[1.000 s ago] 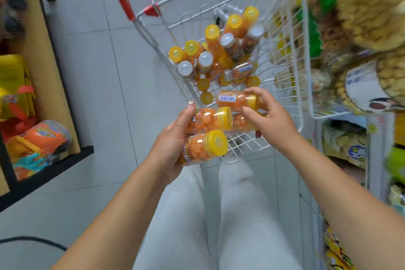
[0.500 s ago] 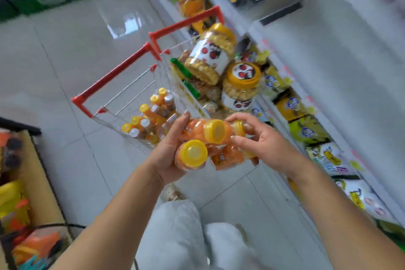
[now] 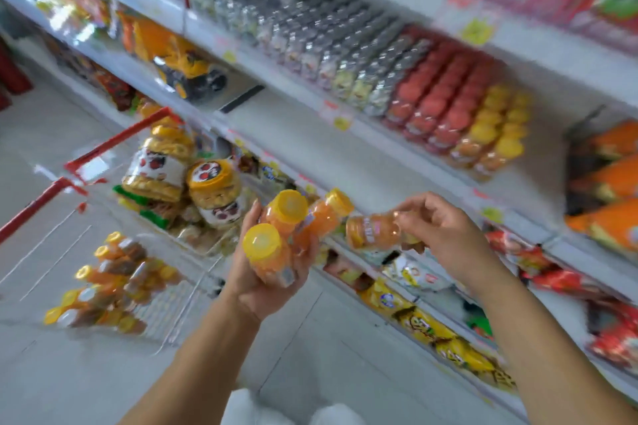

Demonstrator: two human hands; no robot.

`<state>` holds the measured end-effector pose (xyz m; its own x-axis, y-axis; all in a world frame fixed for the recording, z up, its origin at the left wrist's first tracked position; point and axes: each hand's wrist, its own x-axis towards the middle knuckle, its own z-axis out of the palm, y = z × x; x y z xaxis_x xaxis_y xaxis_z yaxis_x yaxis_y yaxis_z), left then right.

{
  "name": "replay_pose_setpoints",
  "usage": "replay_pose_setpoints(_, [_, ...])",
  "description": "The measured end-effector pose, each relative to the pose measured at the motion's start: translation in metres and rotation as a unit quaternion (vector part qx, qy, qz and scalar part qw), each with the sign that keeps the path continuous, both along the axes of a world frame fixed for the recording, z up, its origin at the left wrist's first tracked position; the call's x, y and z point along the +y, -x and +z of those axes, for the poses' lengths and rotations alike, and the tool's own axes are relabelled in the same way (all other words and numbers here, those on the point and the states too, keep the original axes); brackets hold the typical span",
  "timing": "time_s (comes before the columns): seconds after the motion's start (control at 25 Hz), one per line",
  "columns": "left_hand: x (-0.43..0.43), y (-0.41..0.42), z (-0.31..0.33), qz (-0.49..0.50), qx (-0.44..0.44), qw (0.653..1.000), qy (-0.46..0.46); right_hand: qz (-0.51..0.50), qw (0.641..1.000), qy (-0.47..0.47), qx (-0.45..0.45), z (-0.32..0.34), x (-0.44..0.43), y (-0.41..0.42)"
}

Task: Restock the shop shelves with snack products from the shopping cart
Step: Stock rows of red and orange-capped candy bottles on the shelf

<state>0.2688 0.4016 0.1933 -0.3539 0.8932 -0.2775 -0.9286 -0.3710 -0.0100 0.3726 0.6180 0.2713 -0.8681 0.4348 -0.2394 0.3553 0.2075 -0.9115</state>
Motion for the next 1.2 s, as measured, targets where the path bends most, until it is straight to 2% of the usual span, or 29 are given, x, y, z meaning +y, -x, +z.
replay_pose_setpoints(0.12, [0.053,0.001,0.023,-0.023,0.021,0.999,-0.010,-0.132,0.988,-0.073,0.042,0.020,0.048,-0.027])
replay_pose_setpoints(0.28, [0.108,0.021,0.043,-0.054,0.041,0.997,-0.021,-0.281,0.917,-0.269,0.085,0.045,0.108,-0.047])
replay_pose_setpoints(0.36, [0.124,0.036,0.040,-0.102,0.067,0.992,-0.011,-0.306,0.883,-0.353,0.033,0.051,0.139,-0.042])
replay_pose_setpoints(0.4, [0.128,0.043,0.036,-0.121,0.072,0.990,0.000,-0.295,0.878,-0.378,-0.008,0.050,0.156,-0.036])
replay_pose_setpoints(0.6, [0.144,0.061,0.028,-0.163,0.073,0.983,0.036,-0.165,0.902,-0.365,-0.163,0.025,0.211,-0.009])
replay_pose_setpoints(0.76, [0.162,0.057,0.032,-0.180,0.083,0.978,0.067,-0.136,0.940,-0.273,-0.155,0.021,0.226,-0.003])
replay_pose_setpoints(0.88, [0.182,0.048,0.033,-0.181,0.076,0.979,0.052,-0.092,0.948,-0.253,-0.170,0.018,0.237,-0.005])
replay_pose_setpoints(0.96, [0.193,0.041,0.031,-0.179,0.078,0.980,0.035,-0.078,0.964,-0.201,-0.153,0.017,0.241,-0.009])
replay_pose_setpoints(1.04, [0.203,0.033,0.029,-0.174,0.074,0.981,0.050,-0.106,0.975,-0.159,-0.112,0.016,0.238,-0.015])
replay_pose_setpoints(1.08, [0.207,0.029,0.029,-0.173,0.073,0.981,0.056,-0.144,0.967,-0.192,-0.082,0.018,0.235,-0.018])
replay_pose_setpoints(1.16, [0.216,0.023,0.032,-0.182,0.073,0.980,0.046,-0.220,0.922,-0.319,0.003,0.026,0.217,-0.022])
replay_pose_setpoints(1.2, [0.219,0.021,0.033,-0.189,0.073,0.979,0.032,-0.211,0.914,-0.344,0.038,0.033,0.204,-0.020])
